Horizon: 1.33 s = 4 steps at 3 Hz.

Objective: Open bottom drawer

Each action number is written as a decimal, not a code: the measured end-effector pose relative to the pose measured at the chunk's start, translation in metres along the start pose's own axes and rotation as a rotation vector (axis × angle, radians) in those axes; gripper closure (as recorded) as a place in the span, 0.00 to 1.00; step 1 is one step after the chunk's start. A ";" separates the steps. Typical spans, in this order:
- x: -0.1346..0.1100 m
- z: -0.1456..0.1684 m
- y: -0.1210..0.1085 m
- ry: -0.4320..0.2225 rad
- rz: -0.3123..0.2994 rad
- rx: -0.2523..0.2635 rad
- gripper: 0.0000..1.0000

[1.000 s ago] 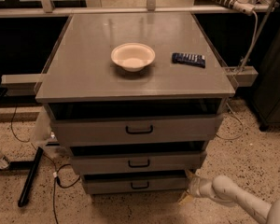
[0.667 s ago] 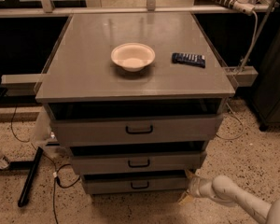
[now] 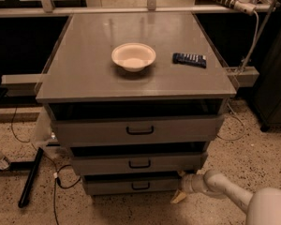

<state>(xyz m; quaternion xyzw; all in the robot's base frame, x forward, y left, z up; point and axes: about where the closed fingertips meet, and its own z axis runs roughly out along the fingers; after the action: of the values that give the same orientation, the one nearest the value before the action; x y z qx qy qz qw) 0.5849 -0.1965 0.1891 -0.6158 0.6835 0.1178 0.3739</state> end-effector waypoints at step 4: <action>0.011 0.034 -0.004 -0.003 0.011 -0.070 0.19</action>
Offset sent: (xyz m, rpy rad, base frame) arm 0.0246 0.0127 -0.0212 -0.0206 0.0498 0.0341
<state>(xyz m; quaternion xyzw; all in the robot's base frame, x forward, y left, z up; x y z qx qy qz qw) 0.6016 -0.1847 0.1600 -0.6247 0.6817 0.1446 0.3523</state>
